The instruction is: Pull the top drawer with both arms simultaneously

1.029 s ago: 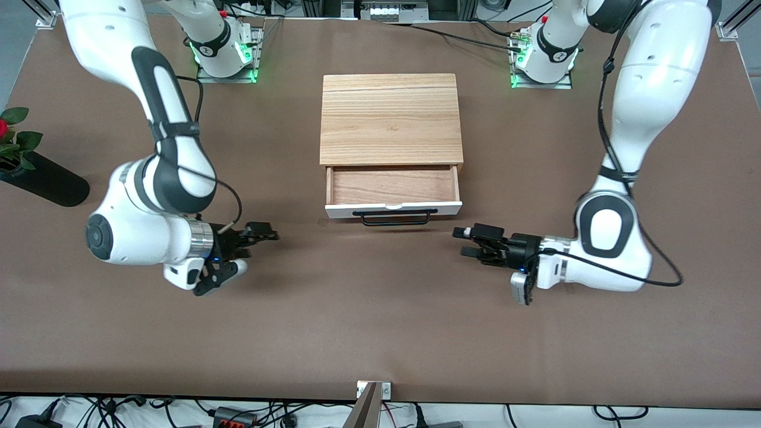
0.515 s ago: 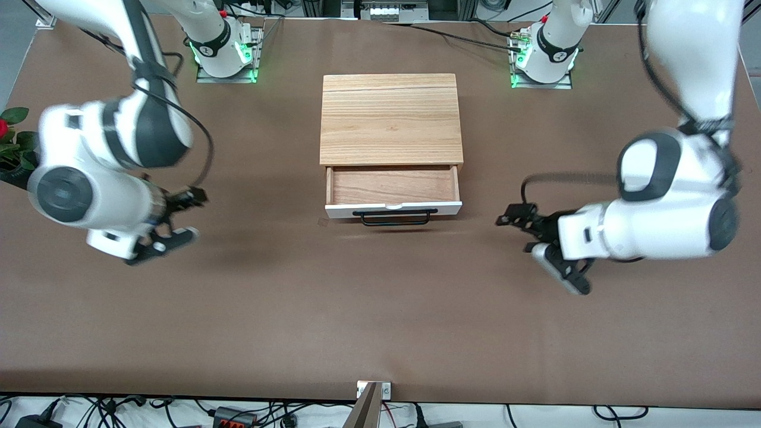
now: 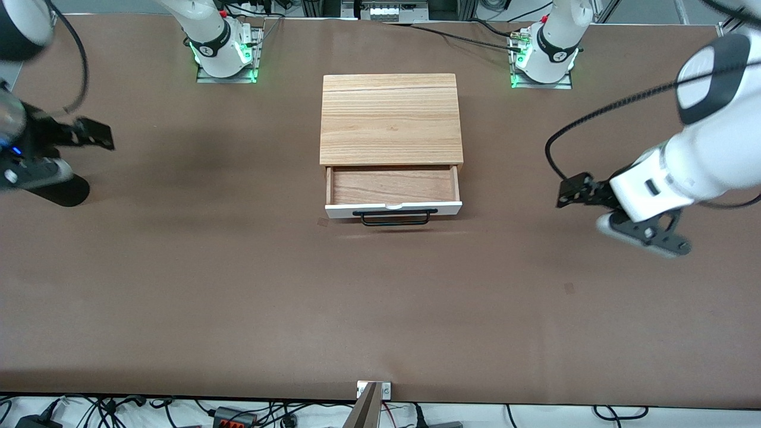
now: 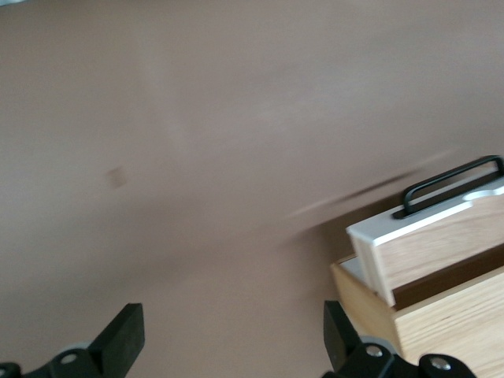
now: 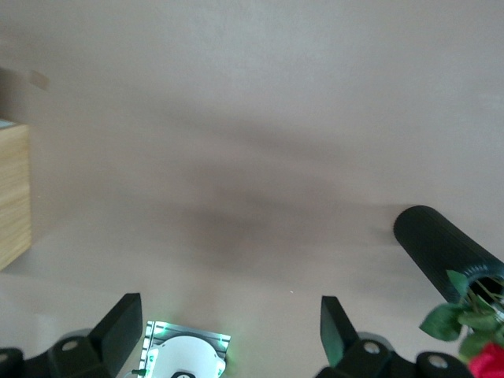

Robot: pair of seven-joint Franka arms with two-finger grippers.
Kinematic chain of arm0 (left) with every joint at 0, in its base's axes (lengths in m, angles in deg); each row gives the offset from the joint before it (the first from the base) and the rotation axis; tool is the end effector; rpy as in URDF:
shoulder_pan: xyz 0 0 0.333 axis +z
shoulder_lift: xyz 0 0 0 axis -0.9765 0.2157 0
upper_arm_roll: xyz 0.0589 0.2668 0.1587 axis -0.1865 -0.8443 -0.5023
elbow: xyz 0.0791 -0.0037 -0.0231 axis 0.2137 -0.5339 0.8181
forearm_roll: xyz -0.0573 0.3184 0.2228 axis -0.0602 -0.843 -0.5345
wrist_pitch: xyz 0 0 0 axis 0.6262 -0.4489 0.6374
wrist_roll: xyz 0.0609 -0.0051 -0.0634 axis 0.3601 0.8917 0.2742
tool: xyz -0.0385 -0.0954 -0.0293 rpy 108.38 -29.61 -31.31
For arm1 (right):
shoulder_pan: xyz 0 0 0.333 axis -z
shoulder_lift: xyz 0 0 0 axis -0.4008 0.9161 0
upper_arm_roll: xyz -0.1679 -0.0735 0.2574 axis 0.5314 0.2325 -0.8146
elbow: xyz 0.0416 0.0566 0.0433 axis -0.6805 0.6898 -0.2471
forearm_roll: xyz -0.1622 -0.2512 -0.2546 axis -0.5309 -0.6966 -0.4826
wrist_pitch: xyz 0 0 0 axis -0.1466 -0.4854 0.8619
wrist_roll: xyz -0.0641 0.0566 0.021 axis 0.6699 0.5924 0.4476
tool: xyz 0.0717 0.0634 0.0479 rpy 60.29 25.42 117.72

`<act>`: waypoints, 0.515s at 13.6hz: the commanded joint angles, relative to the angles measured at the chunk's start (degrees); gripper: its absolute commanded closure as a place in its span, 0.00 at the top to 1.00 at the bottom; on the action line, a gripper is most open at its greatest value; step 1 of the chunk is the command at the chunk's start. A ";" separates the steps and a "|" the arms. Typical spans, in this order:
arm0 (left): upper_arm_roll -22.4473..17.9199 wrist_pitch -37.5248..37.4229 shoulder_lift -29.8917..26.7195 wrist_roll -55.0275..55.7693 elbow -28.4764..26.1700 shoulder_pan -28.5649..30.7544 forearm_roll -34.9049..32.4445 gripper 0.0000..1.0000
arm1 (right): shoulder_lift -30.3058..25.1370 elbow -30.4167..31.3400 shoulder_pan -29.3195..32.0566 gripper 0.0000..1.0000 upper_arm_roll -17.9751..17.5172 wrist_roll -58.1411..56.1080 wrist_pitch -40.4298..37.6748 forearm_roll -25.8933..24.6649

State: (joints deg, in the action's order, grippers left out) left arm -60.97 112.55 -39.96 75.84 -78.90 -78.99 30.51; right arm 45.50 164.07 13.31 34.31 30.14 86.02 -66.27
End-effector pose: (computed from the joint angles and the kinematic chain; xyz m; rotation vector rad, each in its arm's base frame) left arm 0.6436 -0.1182 0.5696 2.9888 -0.3824 -0.0535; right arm 0.5804 0.0151 0.6114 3.0449 0.3948 -0.3087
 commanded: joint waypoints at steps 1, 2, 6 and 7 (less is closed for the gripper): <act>0.42 -1.32 -4.59 2.67 -3.88 0.04 -2.87 1.00 | -4.14 1.40 0.74 1.00 -0.57 0.65 0.43 0.17; 0.42 -1.06 -4.94 2.85 -5.28 0.04 -2.78 1.00 | -4.85 2.62 1.44 1.00 -0.57 0.65 3.31 0.86; 1.11 0.60 -11.16 11.17 -13.95 -0.49 -2.78 1.00 | -16.00 23.95 13.11 1.00 -9.43 1.00 19.14 2.81; 1.55 4.27 -15.54 11.72 -20.35 -0.49 -2.87 1.00 | -16.37 25.12 13.48 1.00 -9.71 1.00 19.16 2.54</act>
State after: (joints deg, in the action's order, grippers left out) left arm -60.25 111.79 -46.15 84.29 -86.72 -79.34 28.99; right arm 35.22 179.69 23.04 27.97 30.35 101.48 -64.28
